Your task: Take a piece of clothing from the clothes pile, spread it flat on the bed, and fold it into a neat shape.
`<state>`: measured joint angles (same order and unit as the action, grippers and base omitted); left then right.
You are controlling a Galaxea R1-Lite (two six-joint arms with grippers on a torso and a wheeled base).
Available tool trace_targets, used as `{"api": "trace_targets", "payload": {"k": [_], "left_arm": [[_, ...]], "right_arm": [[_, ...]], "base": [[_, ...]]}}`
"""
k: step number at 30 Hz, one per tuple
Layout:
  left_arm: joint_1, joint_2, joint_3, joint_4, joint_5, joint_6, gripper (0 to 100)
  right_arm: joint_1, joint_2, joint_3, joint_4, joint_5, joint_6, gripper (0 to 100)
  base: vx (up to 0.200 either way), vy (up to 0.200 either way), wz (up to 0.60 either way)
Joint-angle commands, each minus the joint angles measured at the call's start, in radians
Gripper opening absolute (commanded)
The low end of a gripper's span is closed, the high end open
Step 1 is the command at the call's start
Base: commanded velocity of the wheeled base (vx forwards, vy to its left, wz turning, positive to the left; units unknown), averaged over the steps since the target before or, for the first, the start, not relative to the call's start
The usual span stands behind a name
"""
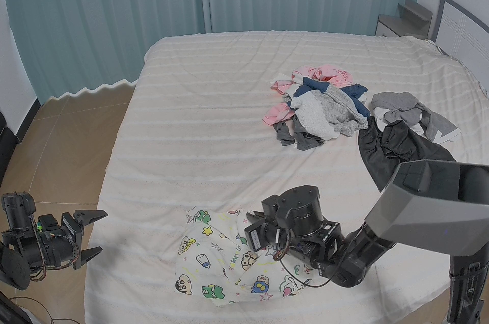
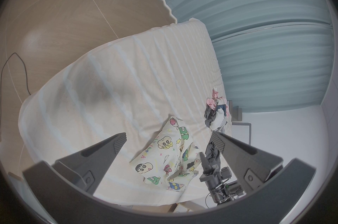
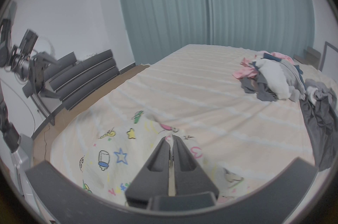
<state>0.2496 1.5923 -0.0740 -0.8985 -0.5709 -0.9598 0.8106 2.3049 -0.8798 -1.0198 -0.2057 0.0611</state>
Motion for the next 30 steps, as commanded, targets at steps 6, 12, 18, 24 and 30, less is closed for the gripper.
{"api": "trace_targets", "payload": {"k": [6,12,18,24,30], "left_arm": [[0.0,0.001,0.0,0.0,0.0,0.0,100],[0.0,0.0,0.0,0.0,0.0,0.0,100],[0.0,0.001,0.0,0.0,0.0,0.0,100],[0.0,0.0,0.0,0.0,0.0,0.0,100],[0.0,0.0,0.0,0.0,0.0,0.0,100]], "right_arm": [[-0.134,-0.108,0.099,0.003,0.085,0.091,0],[-0.215,-0.09,0.102,0.003,0.111,0.12,0],[-0.271,-0.081,0.131,0.0,0.124,0.132,0],[-0.307,-0.055,0.139,0.0,0.141,0.172,0],[-0.349,-0.039,0.13,-0.002,0.143,0.181,0]], "base": [[0.0,0.0,0.0],[0.0,0.0,0.0],[0.0,0.0,0.0],[0.0,0.0,0.0],[0.0,0.0,0.0]]}}
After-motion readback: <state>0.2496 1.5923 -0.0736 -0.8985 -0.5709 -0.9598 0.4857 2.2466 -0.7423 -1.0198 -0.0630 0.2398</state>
